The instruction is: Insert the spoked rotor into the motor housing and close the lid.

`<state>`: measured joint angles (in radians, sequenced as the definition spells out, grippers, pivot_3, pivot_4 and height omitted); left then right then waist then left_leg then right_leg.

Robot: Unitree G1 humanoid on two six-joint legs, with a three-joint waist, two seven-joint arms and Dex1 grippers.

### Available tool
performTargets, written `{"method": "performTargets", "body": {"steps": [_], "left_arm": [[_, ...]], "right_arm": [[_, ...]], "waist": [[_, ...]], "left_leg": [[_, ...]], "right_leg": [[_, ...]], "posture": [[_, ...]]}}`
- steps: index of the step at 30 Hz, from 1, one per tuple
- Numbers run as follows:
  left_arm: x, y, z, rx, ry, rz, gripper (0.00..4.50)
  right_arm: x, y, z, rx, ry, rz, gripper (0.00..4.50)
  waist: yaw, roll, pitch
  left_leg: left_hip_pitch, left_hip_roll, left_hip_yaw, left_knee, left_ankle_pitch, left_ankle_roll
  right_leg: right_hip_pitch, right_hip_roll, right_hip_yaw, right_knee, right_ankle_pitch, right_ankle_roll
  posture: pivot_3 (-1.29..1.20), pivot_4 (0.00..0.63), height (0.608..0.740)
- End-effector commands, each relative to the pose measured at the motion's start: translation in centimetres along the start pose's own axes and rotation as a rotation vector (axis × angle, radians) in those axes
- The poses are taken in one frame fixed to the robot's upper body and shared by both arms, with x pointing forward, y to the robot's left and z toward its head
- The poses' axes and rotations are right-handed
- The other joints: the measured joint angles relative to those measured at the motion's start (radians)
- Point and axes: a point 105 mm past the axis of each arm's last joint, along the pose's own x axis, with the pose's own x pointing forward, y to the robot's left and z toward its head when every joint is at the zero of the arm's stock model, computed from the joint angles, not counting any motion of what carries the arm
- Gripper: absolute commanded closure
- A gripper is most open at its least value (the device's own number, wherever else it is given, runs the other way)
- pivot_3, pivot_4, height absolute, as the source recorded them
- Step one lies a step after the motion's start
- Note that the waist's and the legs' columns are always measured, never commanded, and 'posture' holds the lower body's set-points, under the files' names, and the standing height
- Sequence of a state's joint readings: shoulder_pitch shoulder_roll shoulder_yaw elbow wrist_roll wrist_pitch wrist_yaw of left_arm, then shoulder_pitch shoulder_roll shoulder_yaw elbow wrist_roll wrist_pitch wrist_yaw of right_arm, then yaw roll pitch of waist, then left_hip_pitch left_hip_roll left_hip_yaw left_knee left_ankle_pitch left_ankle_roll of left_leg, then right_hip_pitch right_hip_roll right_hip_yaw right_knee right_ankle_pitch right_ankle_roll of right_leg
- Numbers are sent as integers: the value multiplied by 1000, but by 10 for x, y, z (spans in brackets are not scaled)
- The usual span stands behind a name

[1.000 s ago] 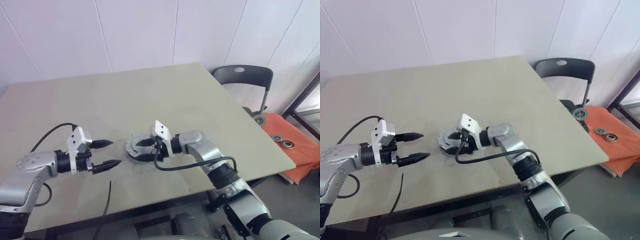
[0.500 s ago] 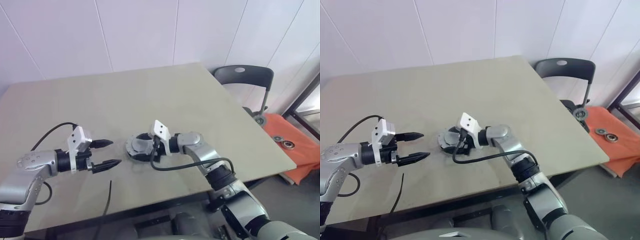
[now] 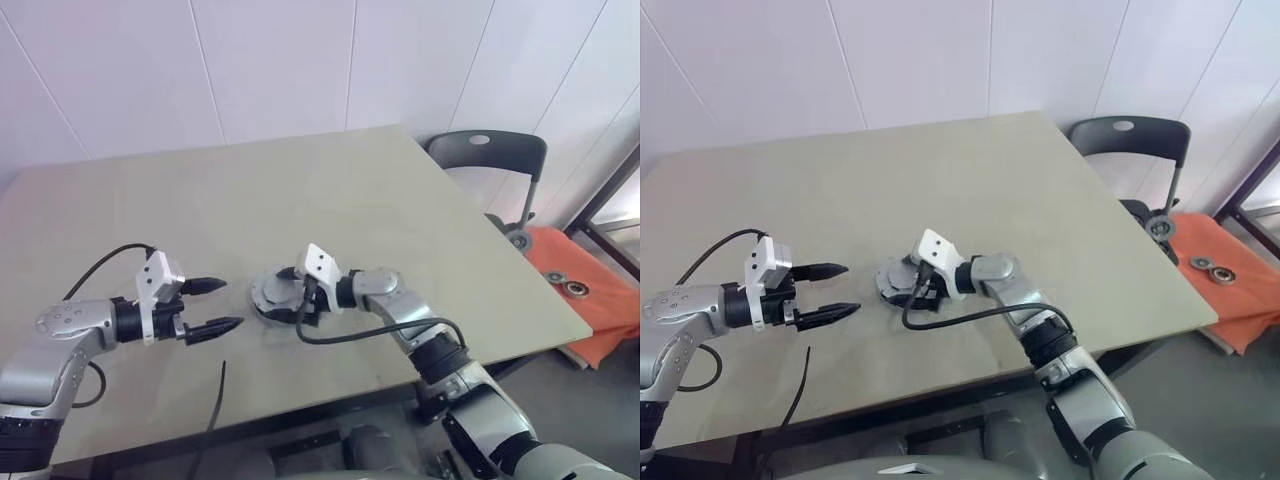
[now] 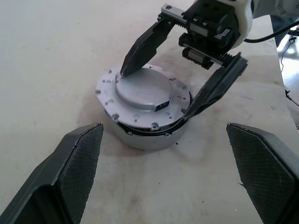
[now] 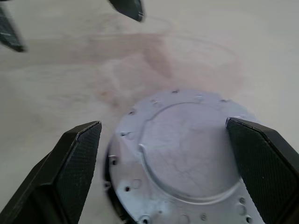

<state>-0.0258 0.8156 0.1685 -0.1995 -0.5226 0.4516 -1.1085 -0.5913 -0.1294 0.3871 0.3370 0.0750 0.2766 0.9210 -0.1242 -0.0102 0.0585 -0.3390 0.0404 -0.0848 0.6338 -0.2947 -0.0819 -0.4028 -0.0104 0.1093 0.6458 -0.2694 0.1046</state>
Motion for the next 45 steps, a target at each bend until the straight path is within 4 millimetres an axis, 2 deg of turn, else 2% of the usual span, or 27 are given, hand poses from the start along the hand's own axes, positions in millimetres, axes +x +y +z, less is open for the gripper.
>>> {"method": "performTargets", "body": {"steps": [1, 16, 19, 27, 38, 41, 43, 45], "left_arm": [[-1, -1, 6, 27, -9, -2, 0], [5, -2, 7, 27, -17, -16, 0], [5, -2, 8, 27, -18, -18, 0], [6, -3, 9, 29, -21, -19, 0], [4, -1, 9, 28, -24, -6, 0], [4, -1, 9, 28, -27, -3, 0], [4, -2, 9, 27, -29, -3, 0], [5, -2, 9, 26, -30, -2, 0]], "right_arm": [[1, -3, 15, -48, -37, -15, 40], [2, -7, 14, -63, -33, -54, 40], [3, -11, 7, -42, -6, -67, 40], [6, -1, -14, 0, 64, 0, 40], [7, 0, -10, -28, 51, 25, 40], [7, -1, -11, -39, 53, 26, 661], [7, -3, -14, -36, 65, 27, 1242], [7, -7, -15, -36, 75, 15, 1282]], "waist": [[0, 0, 0], [0, 0, 0], [0, 0, 0], [-1, 0, 0], [-2, 0, 0], [-2, 0, 0], [-2, 0, 0], [-3, -1, 0]], "left_leg": [[0, 0, 0, 0, 0, 0], [0, 0, 0, 0, 0, 0], [0, 0, 0, 0, 0, 0], [0, 0, 0, 0, 0, 0], [1, 0, 0, 0, 0, 0], [1, 0, 0, 0, 0, 0], [1, 0, 0, 0, 0, 0], [1, 0, 0, 0, 0, 0]], "right_leg": [[0, 0, 0, 0, 0, 0], [0, 0, 0, 0, 0, 0], [0, 0, 0, 0, 0, 0], [0, 0, 0, 0, 0, 0], [1, 0, 0, 0, 0, 0], [1, 0, 0, 0, 0, 0], [1, 0, 0, 0, 0, 0], [1, 0, 0, 0, 0, 0]], "posture": [[0, 0, 740], [0, 0, 740], [0, 0, 740], [0, 0, 740], [0, 0, 740], [0, 0, 740], [0, 0, 740], [0, 0, 740]]}}
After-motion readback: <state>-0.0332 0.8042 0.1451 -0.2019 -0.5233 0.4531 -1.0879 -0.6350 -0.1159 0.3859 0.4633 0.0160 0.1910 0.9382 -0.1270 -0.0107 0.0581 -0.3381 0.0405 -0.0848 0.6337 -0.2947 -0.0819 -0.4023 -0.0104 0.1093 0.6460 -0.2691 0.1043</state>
